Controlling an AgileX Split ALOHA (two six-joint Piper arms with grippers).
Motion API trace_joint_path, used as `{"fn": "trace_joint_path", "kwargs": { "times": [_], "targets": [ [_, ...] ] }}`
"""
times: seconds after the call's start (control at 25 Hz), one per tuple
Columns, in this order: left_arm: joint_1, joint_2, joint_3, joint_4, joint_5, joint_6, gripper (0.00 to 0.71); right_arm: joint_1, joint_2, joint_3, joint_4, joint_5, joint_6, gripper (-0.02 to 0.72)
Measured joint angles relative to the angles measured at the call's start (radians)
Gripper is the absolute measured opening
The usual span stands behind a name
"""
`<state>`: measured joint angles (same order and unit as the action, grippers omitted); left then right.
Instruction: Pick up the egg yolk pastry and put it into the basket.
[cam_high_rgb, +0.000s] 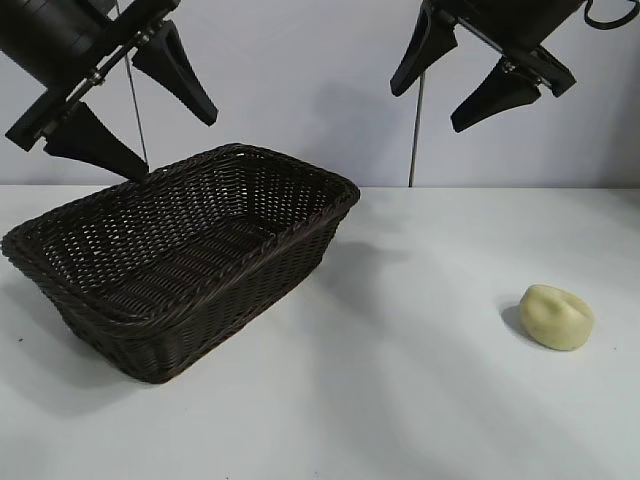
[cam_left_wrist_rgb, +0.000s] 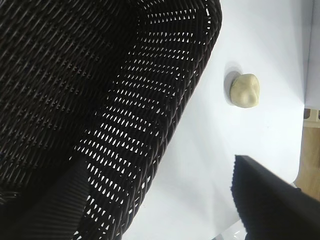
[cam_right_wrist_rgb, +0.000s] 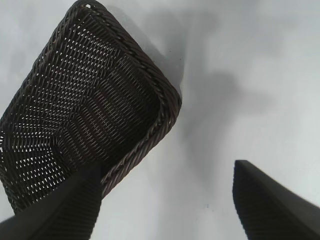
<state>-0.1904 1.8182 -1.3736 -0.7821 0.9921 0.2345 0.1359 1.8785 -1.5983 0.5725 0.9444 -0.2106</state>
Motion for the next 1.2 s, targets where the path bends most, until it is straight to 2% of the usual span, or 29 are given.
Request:
{"fn": "trace_joint_path", "kwargs": {
  "times": [0.92, 1.2],
  "targets": [
    [0.000, 0.000, 0.000, 0.000, 0.000, 0.000, 0.571, 0.000, 0.000, 0.000, -0.003, 0.002, 0.000, 0.529],
    [0.000, 0.000, 0.000, -0.013, -0.039, 0.000, 0.571, 0.000, 0.000, 0.000, -0.021, 0.002, 0.000, 0.529]
  ]
}}
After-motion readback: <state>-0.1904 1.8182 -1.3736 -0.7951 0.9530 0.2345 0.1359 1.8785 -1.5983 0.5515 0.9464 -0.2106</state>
